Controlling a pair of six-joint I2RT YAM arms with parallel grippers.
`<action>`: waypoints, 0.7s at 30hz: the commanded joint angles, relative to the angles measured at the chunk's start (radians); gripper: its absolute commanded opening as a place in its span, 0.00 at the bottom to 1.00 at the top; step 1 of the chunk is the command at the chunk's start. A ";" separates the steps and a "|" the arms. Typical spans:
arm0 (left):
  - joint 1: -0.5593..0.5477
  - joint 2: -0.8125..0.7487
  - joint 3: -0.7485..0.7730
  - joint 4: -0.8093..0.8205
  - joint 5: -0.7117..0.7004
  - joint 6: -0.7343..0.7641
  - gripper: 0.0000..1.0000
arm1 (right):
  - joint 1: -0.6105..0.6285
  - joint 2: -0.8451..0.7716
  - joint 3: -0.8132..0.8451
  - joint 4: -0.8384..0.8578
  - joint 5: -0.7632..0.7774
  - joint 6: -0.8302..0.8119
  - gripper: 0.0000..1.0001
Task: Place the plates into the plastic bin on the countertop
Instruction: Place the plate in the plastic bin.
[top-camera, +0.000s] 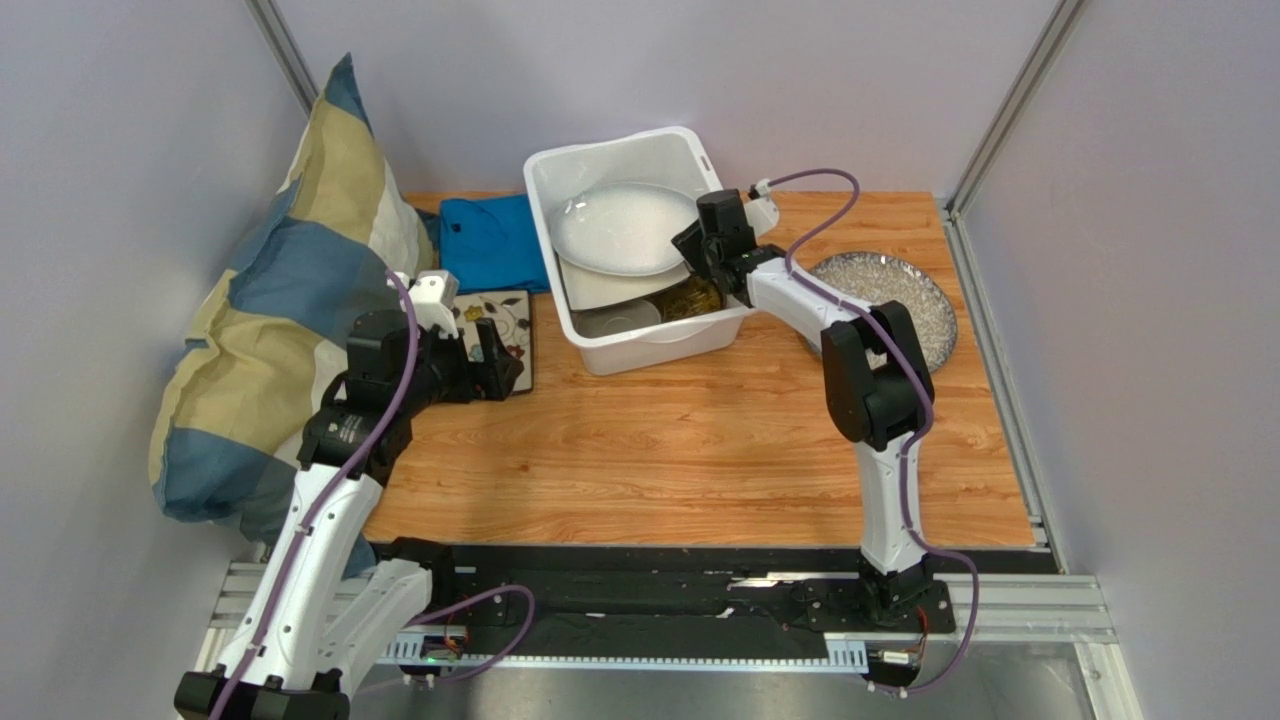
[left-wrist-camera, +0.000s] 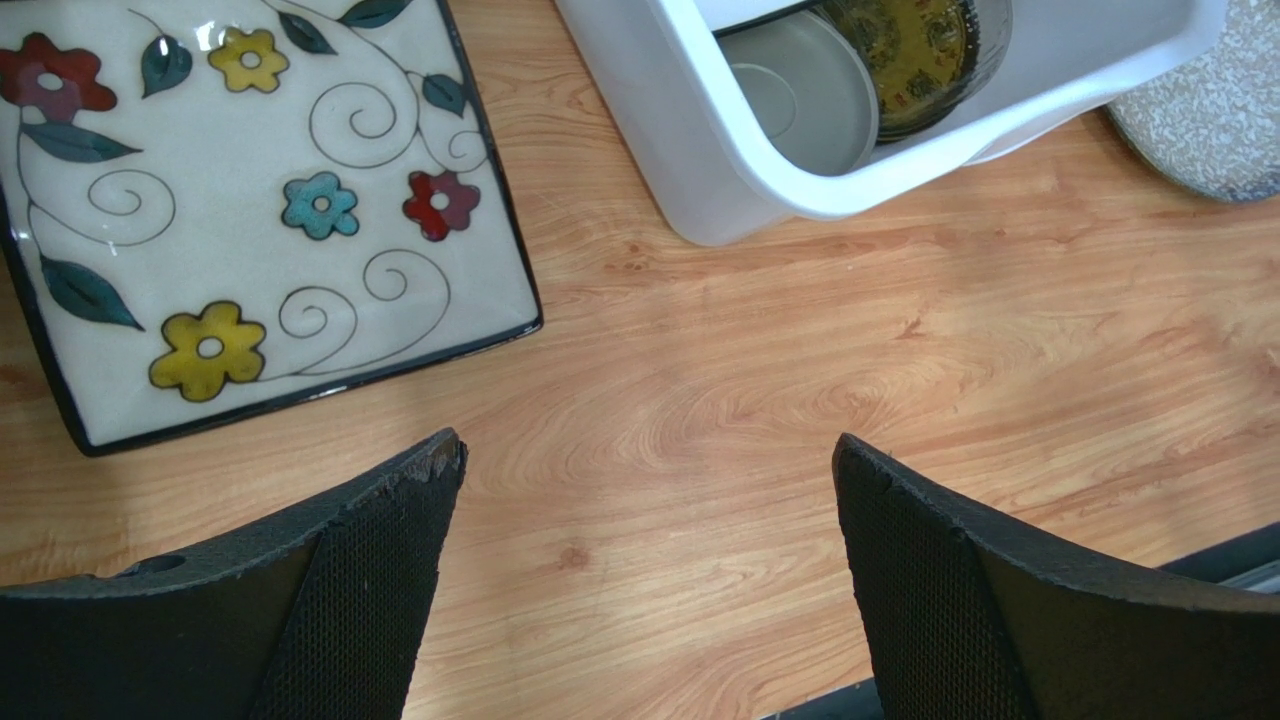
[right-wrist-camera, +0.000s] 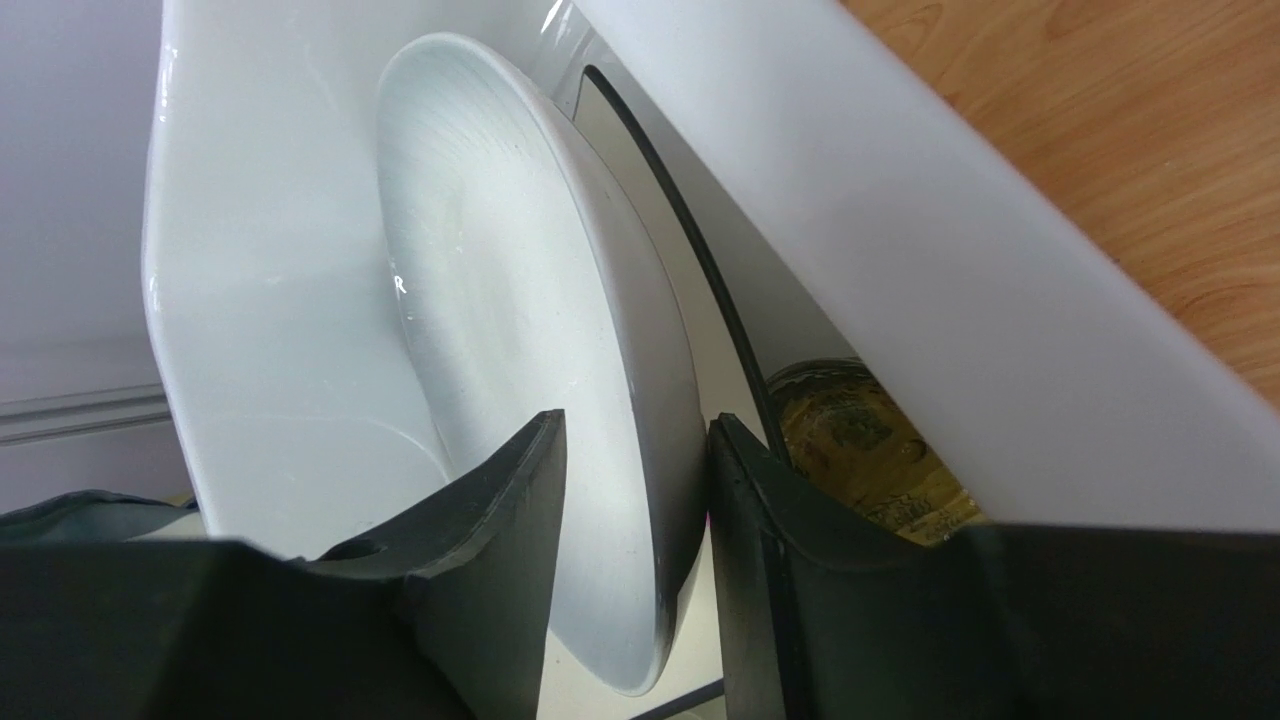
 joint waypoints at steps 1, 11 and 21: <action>0.007 -0.009 -0.005 0.035 0.016 0.000 0.96 | 0.014 -0.052 0.039 0.177 -0.004 0.025 0.44; 0.007 -0.016 -0.005 0.035 0.017 -0.002 0.96 | 0.022 -0.095 0.027 0.080 0.008 -0.002 0.53; 0.007 -0.023 -0.006 0.036 0.019 -0.005 0.96 | 0.045 -0.159 -0.061 0.068 0.031 0.004 0.57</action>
